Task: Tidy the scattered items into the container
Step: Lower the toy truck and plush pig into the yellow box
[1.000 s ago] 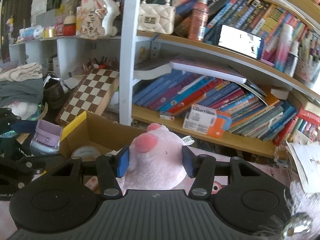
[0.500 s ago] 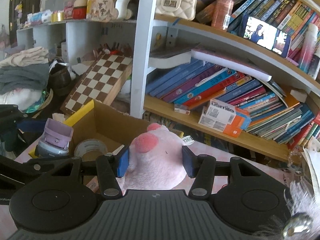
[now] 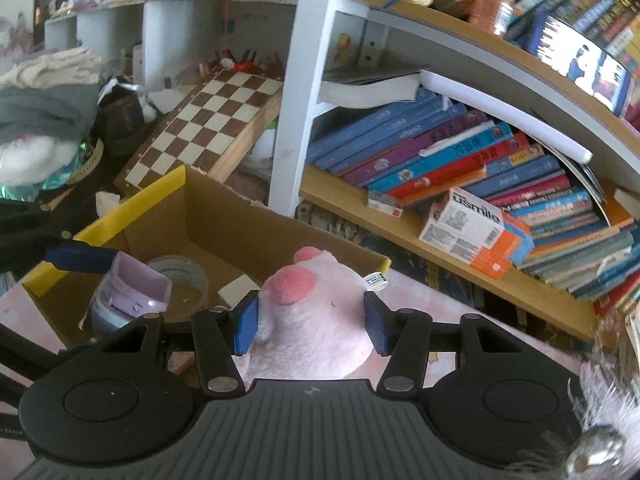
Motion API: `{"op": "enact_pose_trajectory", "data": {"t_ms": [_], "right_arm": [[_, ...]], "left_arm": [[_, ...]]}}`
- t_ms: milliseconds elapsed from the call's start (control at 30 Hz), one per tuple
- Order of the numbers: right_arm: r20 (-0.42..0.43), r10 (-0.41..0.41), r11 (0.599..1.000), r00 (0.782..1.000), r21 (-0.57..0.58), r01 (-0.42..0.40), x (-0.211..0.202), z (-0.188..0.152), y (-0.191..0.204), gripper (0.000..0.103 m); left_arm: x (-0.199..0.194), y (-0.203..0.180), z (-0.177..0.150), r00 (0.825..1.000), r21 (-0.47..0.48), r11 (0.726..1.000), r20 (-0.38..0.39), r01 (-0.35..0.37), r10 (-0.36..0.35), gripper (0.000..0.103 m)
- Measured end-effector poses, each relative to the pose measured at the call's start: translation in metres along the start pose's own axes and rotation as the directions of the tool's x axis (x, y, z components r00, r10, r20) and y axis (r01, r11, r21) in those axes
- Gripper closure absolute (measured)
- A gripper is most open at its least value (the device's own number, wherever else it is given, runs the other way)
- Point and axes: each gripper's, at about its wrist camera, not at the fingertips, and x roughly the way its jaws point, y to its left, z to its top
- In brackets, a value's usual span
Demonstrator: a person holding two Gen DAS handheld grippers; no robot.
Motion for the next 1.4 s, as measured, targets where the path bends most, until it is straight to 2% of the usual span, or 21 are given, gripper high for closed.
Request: {"op": "enact_pose_trajectory", "data": {"t_ms": [267, 700, 900, 1100, 1400], "right_arm": [[-0.015, 0.051, 0.998, 0.999, -0.04, -0.052, 0.024, 0.009, 0.009, 0.052], [-0.107, 0.057, 0.995, 0.993, -0.07, -0.065, 0.066, 0.002, 0.009, 0.052], [-0.091, 0.076, 0.995, 0.993, -0.057, -0.082, 0.072, 0.008, 0.01, 0.052], [-0.079, 0.13, 0.99, 0.988, -0.043, -0.134, 0.079, 0.019, 0.018, 0.052], [-0.081, 0.149, 0.987, 0.985, -0.055, -0.154, 0.088, 0.025, 0.026, 0.052]], "left_arm": [[0.016, 0.001, -0.005, 0.999, 0.0, 1.0, -0.049, 0.007, -0.007, 0.041], [0.04, 0.001, -0.013, 0.992, -0.004, 1.0, -0.121, 0.02, -0.021, 0.041], [0.046, 0.004, -0.015, 0.99, -0.021, 0.999, -0.137, 0.031, -0.034, 0.041], [0.048, 0.007, -0.015, 0.989, -0.039, 0.998, -0.141, 0.039, -0.044, 0.041], [0.05, 0.01, -0.015, 0.987, -0.059, 0.997, -0.146, 0.055, -0.063, 0.041]]}}
